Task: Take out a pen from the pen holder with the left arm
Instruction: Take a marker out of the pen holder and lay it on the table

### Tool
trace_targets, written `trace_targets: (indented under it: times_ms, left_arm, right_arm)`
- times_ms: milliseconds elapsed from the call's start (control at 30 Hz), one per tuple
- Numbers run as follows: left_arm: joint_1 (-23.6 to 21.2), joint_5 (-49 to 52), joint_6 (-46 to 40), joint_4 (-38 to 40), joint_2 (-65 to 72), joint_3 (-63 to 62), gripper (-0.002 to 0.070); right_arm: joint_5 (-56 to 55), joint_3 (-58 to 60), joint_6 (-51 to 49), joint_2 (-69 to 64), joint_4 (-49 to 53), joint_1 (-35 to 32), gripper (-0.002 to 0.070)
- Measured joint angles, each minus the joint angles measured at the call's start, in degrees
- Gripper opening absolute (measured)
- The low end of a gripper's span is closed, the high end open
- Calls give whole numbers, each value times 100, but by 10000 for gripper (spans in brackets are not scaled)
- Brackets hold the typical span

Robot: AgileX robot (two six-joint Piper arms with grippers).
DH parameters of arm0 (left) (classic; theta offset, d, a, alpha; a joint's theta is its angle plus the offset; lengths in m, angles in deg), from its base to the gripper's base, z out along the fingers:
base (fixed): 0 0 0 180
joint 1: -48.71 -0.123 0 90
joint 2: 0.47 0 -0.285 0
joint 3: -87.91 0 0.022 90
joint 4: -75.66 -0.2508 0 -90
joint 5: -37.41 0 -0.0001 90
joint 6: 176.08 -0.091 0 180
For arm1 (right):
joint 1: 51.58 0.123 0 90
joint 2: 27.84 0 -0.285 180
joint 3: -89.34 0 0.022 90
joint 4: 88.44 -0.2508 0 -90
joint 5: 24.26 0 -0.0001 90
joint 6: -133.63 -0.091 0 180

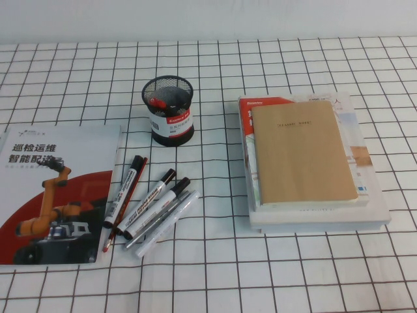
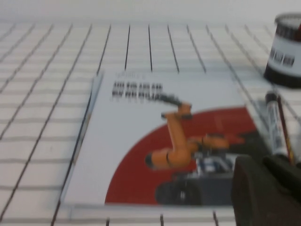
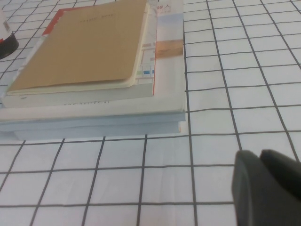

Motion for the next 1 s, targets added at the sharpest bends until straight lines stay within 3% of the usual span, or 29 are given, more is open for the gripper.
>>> trace_targets:
  times_ms: [200, 1000]
  left_arm:
    - [0, 605, 0, -146, 0, 0, -2]
    - [0, 646, 0, -315, -9, 0, -2]
  right_arm:
    - [0, 0, 0, 0, 0, 0, -14]
    - [0, 0, 0, 0, 0, 0, -15]
